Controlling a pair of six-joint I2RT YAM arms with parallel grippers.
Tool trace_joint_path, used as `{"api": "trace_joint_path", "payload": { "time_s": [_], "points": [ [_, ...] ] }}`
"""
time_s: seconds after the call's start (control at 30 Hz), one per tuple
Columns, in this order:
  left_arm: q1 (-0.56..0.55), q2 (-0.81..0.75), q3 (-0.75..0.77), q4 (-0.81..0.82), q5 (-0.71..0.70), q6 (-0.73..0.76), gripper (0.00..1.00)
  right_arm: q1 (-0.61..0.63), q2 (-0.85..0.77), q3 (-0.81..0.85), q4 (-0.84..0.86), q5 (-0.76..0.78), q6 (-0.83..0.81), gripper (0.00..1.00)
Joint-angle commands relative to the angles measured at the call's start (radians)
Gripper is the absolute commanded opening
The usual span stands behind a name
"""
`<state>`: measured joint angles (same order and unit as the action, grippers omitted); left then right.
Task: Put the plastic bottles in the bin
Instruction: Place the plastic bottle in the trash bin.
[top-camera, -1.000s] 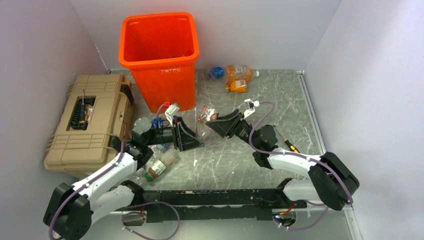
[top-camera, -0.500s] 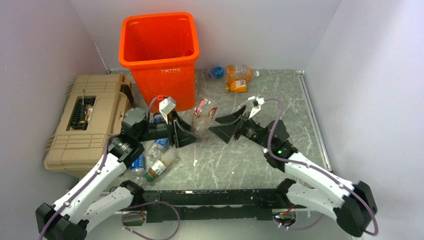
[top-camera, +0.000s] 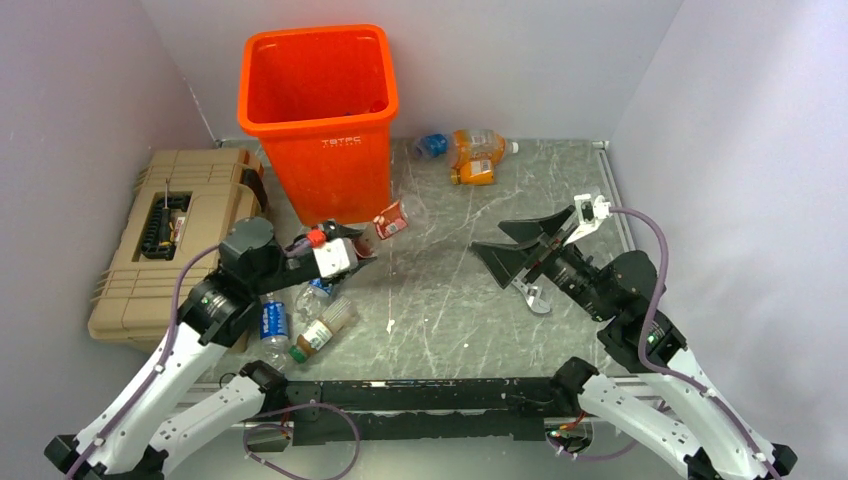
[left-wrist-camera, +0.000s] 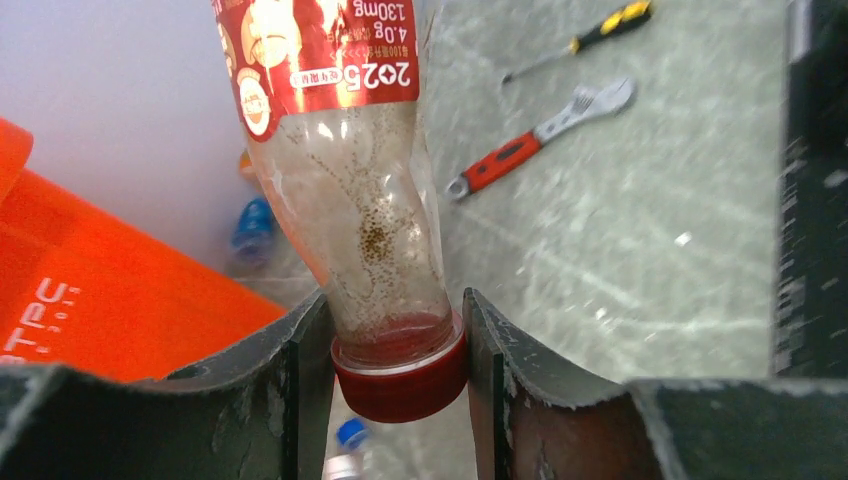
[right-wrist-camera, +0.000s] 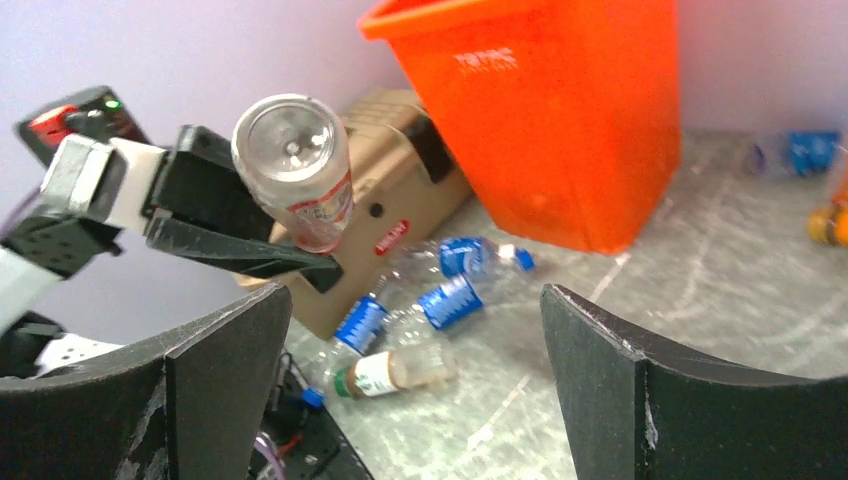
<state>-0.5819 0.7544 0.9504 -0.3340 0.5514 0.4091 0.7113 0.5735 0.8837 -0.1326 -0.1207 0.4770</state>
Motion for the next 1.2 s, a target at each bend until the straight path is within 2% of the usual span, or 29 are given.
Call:
{"api": "trace_joint_path", "payload": {
  "time_s": [0.0, 0.13, 0.27, 0.4, 0.5, 0.63, 0.87, 0.97, 1.07, 1.17],
  "points": [
    [-0.034, 0.048, -0.013, -0.103, -0.128, 0.457, 0.00, -0.004, -0.002, 0.014, -0.128, 0.087, -0.035, 1.00],
    [-0.084, 0.051, -0.053, -0.090, -0.202, 0.743, 0.00, -0.004, 0.046, 0.053, -0.156, -0.020, -0.032, 0.99],
    [-0.113, 0.114, -0.013, -0.118, -0.251, 0.982, 0.00, -0.004, 0.072, 0.065, -0.139, -0.084, -0.029, 1.00],
    [-0.175, 0.129, -0.126, 0.054, -0.400, 1.283, 0.00, -0.004, 0.150, 0.116, -0.181, -0.175, -0.049, 1.00],
    [-0.217, 0.163, -0.145, 0.071, -0.438, 1.372, 0.00, -0.004, 0.206, 0.155, -0.220, -0.174, -0.061, 1.00],
    [-0.251, 0.171, -0.163, 0.074, -0.476, 1.435, 0.00, -0.004, 0.266, 0.187, -0.239, -0.239, -0.081, 1.00],
    [-0.293, 0.153, -0.155, 0.076, -0.473, 1.415, 0.00, -0.003, 0.420, 0.205, -0.283, -0.327, -0.103, 0.99],
    [-0.295, 0.146, -0.145, 0.087, -0.436, 1.379, 0.00, 0.000, 0.449, 0.175, -0.209, -0.299, -0.083, 0.98],
    [-0.298, 0.152, -0.131, 0.052, -0.447, 1.404, 0.00, 0.001, 0.460, 0.155, -0.130, -0.392, -0.057, 0.97],
    [-0.298, 0.141, -0.126, 0.023, -0.446, 1.421, 0.00, 0.007, 0.496, 0.162, -0.162, -0.415, -0.083, 0.98]
  ]
}}
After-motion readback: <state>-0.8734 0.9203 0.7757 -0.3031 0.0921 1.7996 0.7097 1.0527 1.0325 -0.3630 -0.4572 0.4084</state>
